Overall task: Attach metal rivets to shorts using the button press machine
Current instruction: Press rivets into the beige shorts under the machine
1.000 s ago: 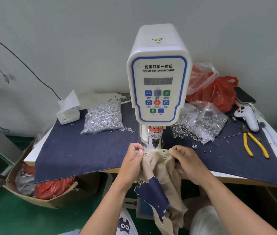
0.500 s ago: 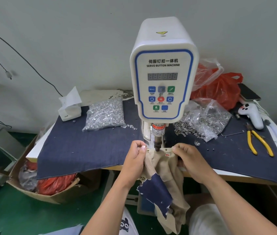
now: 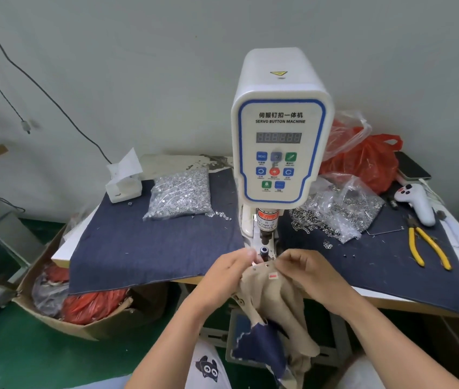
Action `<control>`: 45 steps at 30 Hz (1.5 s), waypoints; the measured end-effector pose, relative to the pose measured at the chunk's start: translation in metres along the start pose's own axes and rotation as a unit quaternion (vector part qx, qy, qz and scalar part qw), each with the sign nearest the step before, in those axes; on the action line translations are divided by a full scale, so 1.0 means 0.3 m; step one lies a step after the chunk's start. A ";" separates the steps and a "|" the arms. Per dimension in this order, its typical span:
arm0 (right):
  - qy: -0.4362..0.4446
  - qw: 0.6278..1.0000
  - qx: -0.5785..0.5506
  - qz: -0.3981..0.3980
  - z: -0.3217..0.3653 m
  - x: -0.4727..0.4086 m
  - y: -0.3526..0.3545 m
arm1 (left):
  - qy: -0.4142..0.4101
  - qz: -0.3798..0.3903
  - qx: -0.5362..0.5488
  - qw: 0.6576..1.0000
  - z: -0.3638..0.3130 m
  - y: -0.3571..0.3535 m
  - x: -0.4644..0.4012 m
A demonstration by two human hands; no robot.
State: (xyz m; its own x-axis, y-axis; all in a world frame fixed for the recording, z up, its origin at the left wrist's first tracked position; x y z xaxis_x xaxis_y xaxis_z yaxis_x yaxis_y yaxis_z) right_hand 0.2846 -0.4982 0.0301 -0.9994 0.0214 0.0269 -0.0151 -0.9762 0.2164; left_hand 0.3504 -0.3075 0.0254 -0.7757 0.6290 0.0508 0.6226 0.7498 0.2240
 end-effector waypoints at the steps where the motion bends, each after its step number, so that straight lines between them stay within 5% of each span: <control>1: 0.022 0.999 0.044 0.014 0.019 0.006 -0.016 | -0.020 0.029 -0.057 0.998 -0.016 -0.001 0.014; 4: 0.050 0.991 0.111 0.054 0.060 0.020 -0.039 | -0.061 0.067 -0.138 0.986 -0.055 0.014 0.037; 14: 0.046 0.950 0.240 0.194 0.081 0.050 -0.024 | 0.004 0.051 0.211 0.976 -0.018 0.059 0.099; 21: 0.021 0.989 0.097 0.112 0.077 0.058 -0.017 | 0.032 0.010 0.177 0.984 0.007 0.077 0.113; 29: 0.006 0.992 0.094 0.078 0.020 0.026 0.025 | 0.057 -0.001 0.221 0.974 0.027 0.064 0.089; 32: 0.004 0.977 0.200 -0.075 -0.001 -0.014 0.096 | 0.066 0.011 0.261 0.963 0.050 0.066 0.094; 34: -0.024 0.897 0.378 -0.229 -0.009 -0.040 0.195 | 0.070 0.001 0.234 0.970 0.053 0.071 0.100; 37: -0.138 0.811 0.510 -0.252 -0.054 -0.077 0.303 | 0.066 -0.153 0.076 0.983 0.004 0.110 0.098; 40: -0.168 0.789 0.548 -0.224 -0.079 -0.099 0.312 | 0.027 -0.274 -0.023 0.961 -0.071 0.181 0.055; 45: -0.137 0.783 0.557 -0.241 -0.076 -0.121 0.286 | 0.101 -0.341 -0.213 0.910 -0.036 0.311 -0.095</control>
State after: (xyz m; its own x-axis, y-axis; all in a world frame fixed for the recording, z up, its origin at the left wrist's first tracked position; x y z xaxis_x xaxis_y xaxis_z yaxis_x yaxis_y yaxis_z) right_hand 0.3190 -0.5875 0.0255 -0.8401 0.5229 -0.1443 -0.1991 -0.0498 0.9787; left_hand 0.4294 -0.2577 0.0554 -0.9967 -0.0358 -0.0725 -0.0734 0.7773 0.6248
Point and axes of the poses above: each hand's wrist, its own x-axis away from the middle knuckle, its own y-axis out of the back of the hand, z = x × y, the point moved 3 cm from there along -x, towards the middle knuckle, and after that the axes turned 2 degrees about x, right-handed, at the moved point
